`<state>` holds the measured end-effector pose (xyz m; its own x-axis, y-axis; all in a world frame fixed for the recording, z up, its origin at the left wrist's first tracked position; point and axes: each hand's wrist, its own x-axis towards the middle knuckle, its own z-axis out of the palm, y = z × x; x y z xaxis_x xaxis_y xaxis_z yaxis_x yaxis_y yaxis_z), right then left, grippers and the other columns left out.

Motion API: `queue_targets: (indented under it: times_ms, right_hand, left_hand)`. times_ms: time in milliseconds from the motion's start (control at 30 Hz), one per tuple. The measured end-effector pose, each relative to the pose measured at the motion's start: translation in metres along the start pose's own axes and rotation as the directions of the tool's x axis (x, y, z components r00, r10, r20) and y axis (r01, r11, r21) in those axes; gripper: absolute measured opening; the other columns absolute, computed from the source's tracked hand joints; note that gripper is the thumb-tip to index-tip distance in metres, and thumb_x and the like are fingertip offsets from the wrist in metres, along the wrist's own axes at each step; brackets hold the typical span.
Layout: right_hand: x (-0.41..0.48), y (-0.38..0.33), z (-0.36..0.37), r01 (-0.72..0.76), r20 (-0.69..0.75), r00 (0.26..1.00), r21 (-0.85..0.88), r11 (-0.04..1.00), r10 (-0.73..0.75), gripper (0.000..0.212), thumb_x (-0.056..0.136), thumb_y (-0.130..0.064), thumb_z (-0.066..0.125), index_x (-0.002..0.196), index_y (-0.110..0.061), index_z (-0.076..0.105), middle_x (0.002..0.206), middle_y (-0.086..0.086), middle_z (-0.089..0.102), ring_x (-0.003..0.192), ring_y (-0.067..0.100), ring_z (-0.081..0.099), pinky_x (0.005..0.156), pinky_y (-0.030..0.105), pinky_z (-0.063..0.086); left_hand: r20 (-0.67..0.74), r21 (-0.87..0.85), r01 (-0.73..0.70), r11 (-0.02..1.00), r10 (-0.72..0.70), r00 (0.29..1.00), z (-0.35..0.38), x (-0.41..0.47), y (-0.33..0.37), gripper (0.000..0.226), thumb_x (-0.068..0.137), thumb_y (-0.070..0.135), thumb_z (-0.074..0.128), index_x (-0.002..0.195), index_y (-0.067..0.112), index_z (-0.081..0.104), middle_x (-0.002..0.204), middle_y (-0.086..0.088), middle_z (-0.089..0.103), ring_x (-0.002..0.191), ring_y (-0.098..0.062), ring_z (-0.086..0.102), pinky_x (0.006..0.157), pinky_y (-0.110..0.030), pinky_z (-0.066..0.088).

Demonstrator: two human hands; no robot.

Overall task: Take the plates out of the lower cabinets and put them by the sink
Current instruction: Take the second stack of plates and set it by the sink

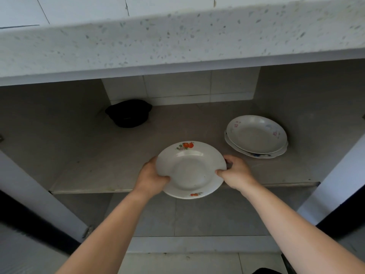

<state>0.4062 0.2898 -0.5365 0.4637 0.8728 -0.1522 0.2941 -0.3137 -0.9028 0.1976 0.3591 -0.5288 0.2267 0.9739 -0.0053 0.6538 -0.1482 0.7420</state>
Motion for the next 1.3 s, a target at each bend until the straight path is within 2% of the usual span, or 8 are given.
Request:
queue_targets:
  times_ms: [167,300,400,667,833,1033,1167,1300]
  right_hand:
    - [-0.005,-0.001,0.001,-0.014,-0.001,1.000,0.018,1.000,0.014,0.038,0.077,0.004,0.061,0.105,-0.021,0.059,0.093,-0.001,0.060,0.088,0.017,0.058,0.071,0.026,0.046]
    - [-0.012,0.000,0.003,-0.007,-0.019,1.000,0.028,1.000,0.008,0.038,0.075,0.007,0.060,0.096,-0.025,0.056,0.089,-0.004,0.060,0.086,0.016,0.058,0.071,0.026,0.045]
    - [-0.022,-0.003,0.004,-0.025,-0.014,1.000,0.041,0.999,0.025,0.040,0.076,0.007,0.058,0.092,-0.029,0.053,0.080,-0.013,0.056,0.077,0.010,0.055,0.061,0.022,0.046]
    - [-0.060,-0.033,0.009,-0.127,-0.016,0.992,0.048,0.991,0.127,0.050,0.075,0.007,0.059,0.113,-0.026,0.060,0.081,-0.021,0.053,0.080,0.008,0.055,0.058,0.015,0.042]
    - [-0.111,-0.072,0.007,-0.259,-0.003,0.966,-0.031,0.965,0.259,0.049,0.075,0.008,0.059,0.112,-0.023,0.060,0.089,-0.011,0.060,0.082,0.012,0.058,0.073,0.027,0.049]
    - [-0.176,-0.144,-0.012,-0.335,0.124,0.933,-0.052,0.941,0.339,0.052,0.075,0.008,0.058,0.107,-0.033,0.057,0.095,-0.013,0.061,0.081,0.001,0.057,0.071,0.023,0.051]
    - [-0.215,-0.202,-0.040,-0.339,0.217,0.911,-0.097,0.936,0.352,0.050,0.075,0.006,0.055,0.109,-0.031,0.059,0.103,-0.011,0.063,0.085,0.005,0.061,0.062,0.022,0.052]
    - [-0.252,-0.264,-0.076,-0.288,0.284,0.909,-0.103,0.952,0.306,0.051,0.076,0.006,0.056,0.110,-0.033,0.059,0.104,-0.009,0.063,0.089,0.012,0.062,0.060,0.018,0.048]
  left_hand:
    - [0.013,-0.028,0.047,0.999,-0.047,0.999,-0.001,-0.003,-0.002,0.049,0.067,0.007,0.071,0.114,0.015,0.057,0.107,-0.008,0.067,0.102,-0.027,0.062,0.084,-0.037,0.051]
    - [0.008,-0.045,0.050,0.998,-0.050,0.999,-0.002,-0.009,-0.005,0.044,0.067,0.005,0.071,0.109,0.014,0.058,0.103,-0.008,0.067,0.100,-0.028,0.063,0.080,-0.033,0.050]
    - [-0.001,-0.038,0.068,0.997,-0.068,0.998,-0.004,-0.016,-0.003,0.044,0.068,0.002,0.072,0.109,0.009,0.057,0.107,-0.011,0.066,0.102,-0.027,0.061,0.075,-0.027,0.044]
    - [-0.017,-0.054,0.133,0.990,-0.134,0.991,-0.029,-0.045,0.005,0.045,0.061,0.003,0.073,0.103,0.013,0.058,0.107,-0.009,0.067,0.102,-0.025,0.062,0.073,-0.025,0.045]
    - [0.062,0.036,0.247,0.968,-0.248,0.967,-0.077,-0.090,0.019,0.057,0.059,0.013,0.062,0.115,0.019,0.055,0.109,-0.003,0.064,0.106,-0.027,0.058,0.081,-0.040,0.053]
    - [0.046,-0.011,0.468,0.883,-0.467,0.883,-0.159,-0.160,0.081,0.064,0.068,0.008,0.066,0.128,0.020,0.046,0.121,-0.001,0.050,0.102,-0.018,0.050,0.078,-0.023,0.038]
    - [0.029,-0.046,0.543,0.839,-0.542,0.840,-0.211,-0.202,0.128,0.062,0.069,0.001,0.060,0.126,0.019,0.044,0.118,-0.005,0.049,0.089,-0.012,0.041,0.072,-0.025,0.037]
    - [-0.001,-0.088,0.601,0.795,-0.603,0.798,-0.259,-0.242,0.184,0.063,0.070,-0.002,0.060,0.127,0.018,0.043,0.121,-0.004,0.045,0.092,-0.012,0.039,0.076,-0.027,0.035]
